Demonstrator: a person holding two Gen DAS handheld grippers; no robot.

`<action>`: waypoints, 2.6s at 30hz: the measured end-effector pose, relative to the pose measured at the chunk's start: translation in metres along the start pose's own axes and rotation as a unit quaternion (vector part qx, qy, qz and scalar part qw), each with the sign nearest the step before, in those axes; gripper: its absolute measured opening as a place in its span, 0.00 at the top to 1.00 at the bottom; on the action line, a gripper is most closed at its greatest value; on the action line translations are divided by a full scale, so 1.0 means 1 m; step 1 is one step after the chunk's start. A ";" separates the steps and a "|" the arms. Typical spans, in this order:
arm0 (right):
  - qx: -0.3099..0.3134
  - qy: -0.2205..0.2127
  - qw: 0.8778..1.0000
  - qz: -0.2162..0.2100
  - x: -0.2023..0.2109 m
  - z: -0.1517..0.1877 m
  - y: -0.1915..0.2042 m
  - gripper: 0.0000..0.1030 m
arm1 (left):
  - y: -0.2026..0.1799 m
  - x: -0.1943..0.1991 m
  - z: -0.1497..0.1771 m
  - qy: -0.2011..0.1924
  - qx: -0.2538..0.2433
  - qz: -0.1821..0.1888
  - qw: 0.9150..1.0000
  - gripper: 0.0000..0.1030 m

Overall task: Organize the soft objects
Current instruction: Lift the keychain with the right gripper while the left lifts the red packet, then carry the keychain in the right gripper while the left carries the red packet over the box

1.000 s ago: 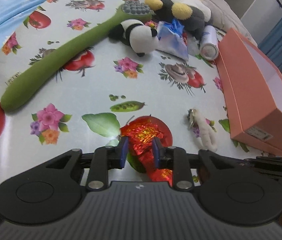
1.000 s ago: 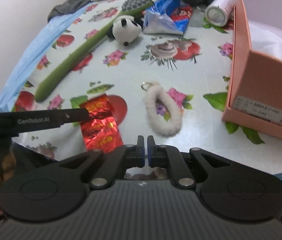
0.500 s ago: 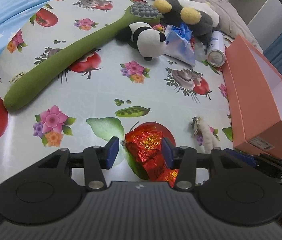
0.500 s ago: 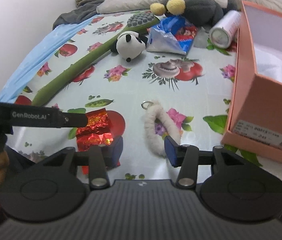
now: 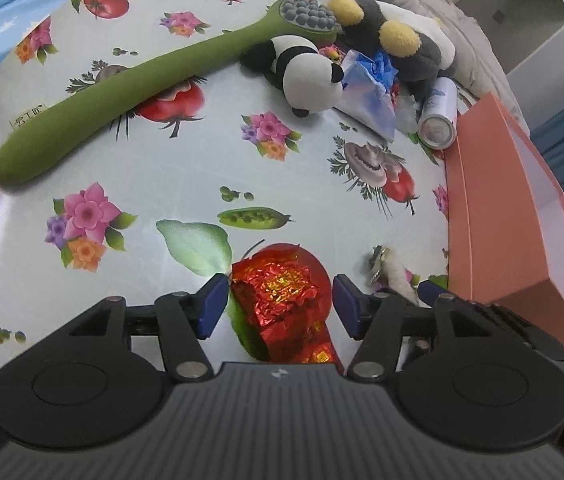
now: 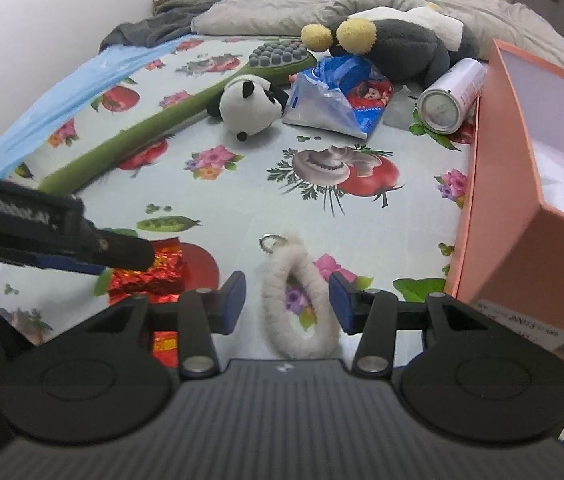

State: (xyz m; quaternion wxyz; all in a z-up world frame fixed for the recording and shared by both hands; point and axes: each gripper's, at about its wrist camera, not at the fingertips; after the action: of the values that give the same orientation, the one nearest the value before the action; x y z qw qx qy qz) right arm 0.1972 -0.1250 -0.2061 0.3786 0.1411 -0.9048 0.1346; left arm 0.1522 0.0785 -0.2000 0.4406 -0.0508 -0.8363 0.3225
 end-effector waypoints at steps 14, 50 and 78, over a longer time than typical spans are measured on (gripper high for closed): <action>0.023 0.028 0.999 -0.011 -0.005 0.010 0.002 0.87 | -0.037 -0.024 0.019 -0.008 -0.116 -0.069 0.991 0.35; -0.046 -0.068 0.997 0.000 0.090 -0.032 -0.036 0.88 | -0.101 0.037 -0.016 -0.046 -0.201 -0.005 0.979 0.41; -0.110 -0.196 0.973 0.060 0.183 -0.081 -0.120 0.88 | -0.224 0.063 -0.057 -0.073 -0.261 0.110 0.956 0.41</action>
State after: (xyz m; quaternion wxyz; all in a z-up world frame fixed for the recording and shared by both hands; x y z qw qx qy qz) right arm 0.1693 -0.2351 -0.0026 0.1980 0.0681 -0.9775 0.0268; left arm 0.2031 -0.0464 -0.0019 0.3113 -0.2321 -0.9105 0.1421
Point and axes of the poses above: each gripper's, at about its wrist camera, not at the fingertips, and x roughly against the way its jaws point, y to its left, z to its underside, and after that the axes turned 14 degrees about z, right-handed
